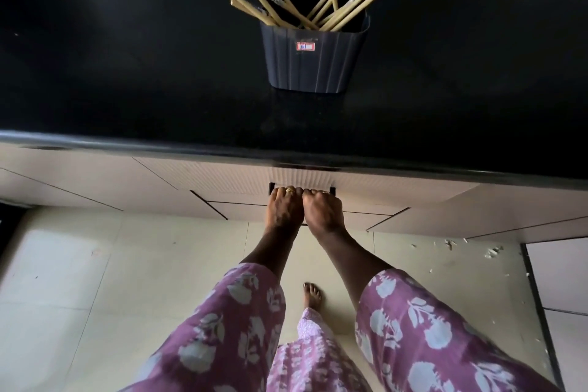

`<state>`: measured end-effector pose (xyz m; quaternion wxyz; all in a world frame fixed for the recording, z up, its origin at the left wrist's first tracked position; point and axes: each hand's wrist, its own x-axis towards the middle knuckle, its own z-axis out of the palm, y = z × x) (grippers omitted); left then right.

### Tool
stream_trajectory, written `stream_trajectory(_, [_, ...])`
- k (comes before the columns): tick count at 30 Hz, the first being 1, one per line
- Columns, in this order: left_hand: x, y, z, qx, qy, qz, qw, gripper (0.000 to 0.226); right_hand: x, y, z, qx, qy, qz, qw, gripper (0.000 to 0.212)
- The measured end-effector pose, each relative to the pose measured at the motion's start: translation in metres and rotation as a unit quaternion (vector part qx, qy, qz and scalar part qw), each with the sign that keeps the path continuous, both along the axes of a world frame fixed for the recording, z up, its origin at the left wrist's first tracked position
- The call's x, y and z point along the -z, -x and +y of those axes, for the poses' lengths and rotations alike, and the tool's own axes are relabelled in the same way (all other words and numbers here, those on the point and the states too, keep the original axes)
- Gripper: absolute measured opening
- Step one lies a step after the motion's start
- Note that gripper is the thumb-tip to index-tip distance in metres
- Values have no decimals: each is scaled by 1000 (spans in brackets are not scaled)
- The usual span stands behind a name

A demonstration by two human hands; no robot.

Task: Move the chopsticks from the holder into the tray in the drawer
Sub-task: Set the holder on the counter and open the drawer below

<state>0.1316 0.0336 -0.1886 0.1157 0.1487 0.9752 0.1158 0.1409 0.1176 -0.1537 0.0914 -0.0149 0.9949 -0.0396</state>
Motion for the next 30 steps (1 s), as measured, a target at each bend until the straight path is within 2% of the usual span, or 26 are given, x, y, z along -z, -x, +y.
stream_trajectory(2, [3, -11, 0, -7, -24, 27, 999, 26, -2, -13, -2, 0, 20, -26, 999, 12])
stream_trajectory(3, [0, -16, -2, -14, -24, 33, 999, 31, -1, -16, -3, 1, 15, -46, 999, 18])
stream_trajectory(6, [-11, -26, -10, -14, -24, -15, 1000, 10, 4, -31, -4, 12, 21, -26, 999, 28])
stream_trajectory(9, [-9, -49, -16, 2, -38, 21, 999, 9, 3, -54, -9, 12, 19, -44, 999, 27])
stream_trajectory(11, [1, -68, -21, 8, -34, -4, 999, 10, 1, -76, -12, 7, 10, -46, 999, 27])
stream_trajectory(14, [3, -103, -32, 44, -23, -10, 999, 28, -3, -107, -15, 8, 15, -44, 999, 28])
stream_trajectory(18, [-11, -142, -44, 59, -105, 77, 990, 36, -5, -143, -17, 0, 17, -51, 999, 31])
stream_trajectory(20, [-23, -159, -55, 93, -138, 165, 972, 31, -13, -165, -16, -3, 37, -20, 999, 33])
stream_trajectory(21, [-29, -164, -61, 108, -140, 216, 960, 28, -19, -172, -14, -41, 23, 2, 999, 32])
stream_trajectory(23, [-40, -169, -71, 92, -138, 283, 945, 27, -26, -185, -7, -150, 11, 80, 985, 18])
stream_trajectory(24, [-45, -167, -76, 62, -117, 287, 949, 32, -30, -190, -5, -207, 24, 144, 967, 15])
stream_trajectory(26, [-56, -166, -82, 3, -50, 250, 967, 44, -44, -197, -1, -265, 40, 247, 931, 23])
stream_trajectory(28, [-68, -170, -84, 0, -14, 176, 984, 49, -60, -195, 1, -254, 36, 262, 930, 32])
stream_trajectory(30, [-77, -181, -84, 4, 2, 139, 990, 47, -67, -193, 1, -182, 33, 205, 961, 32])
